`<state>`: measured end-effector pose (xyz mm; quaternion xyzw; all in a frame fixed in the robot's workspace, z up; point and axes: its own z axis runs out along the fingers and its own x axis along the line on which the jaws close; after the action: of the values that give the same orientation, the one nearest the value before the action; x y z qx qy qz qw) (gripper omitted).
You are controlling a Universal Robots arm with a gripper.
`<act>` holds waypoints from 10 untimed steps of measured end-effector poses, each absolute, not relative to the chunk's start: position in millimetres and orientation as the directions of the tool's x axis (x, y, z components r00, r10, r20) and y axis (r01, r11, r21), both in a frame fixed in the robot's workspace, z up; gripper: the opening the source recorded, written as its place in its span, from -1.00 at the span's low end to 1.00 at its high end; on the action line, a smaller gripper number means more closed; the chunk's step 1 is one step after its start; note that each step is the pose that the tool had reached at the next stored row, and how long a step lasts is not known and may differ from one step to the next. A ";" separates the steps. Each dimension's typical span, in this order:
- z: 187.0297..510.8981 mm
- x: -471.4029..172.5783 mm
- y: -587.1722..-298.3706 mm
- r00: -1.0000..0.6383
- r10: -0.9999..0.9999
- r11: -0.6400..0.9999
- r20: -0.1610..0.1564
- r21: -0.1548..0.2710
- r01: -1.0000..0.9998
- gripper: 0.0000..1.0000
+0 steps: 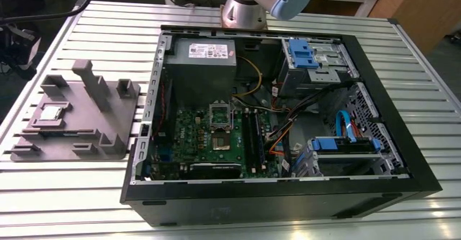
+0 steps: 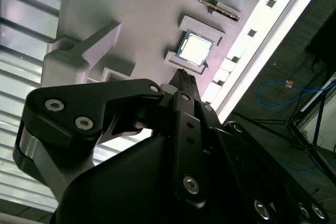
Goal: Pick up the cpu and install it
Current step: 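Reach for the cpu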
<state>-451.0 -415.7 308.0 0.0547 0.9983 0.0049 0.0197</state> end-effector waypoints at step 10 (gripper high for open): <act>292.0 -452.8 -416.5 -0.993 0.109 0.994 -0.035 0.011 0.109 -0.80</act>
<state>-452.8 -416.5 292.0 0.0547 0.9983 0.0047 0.0178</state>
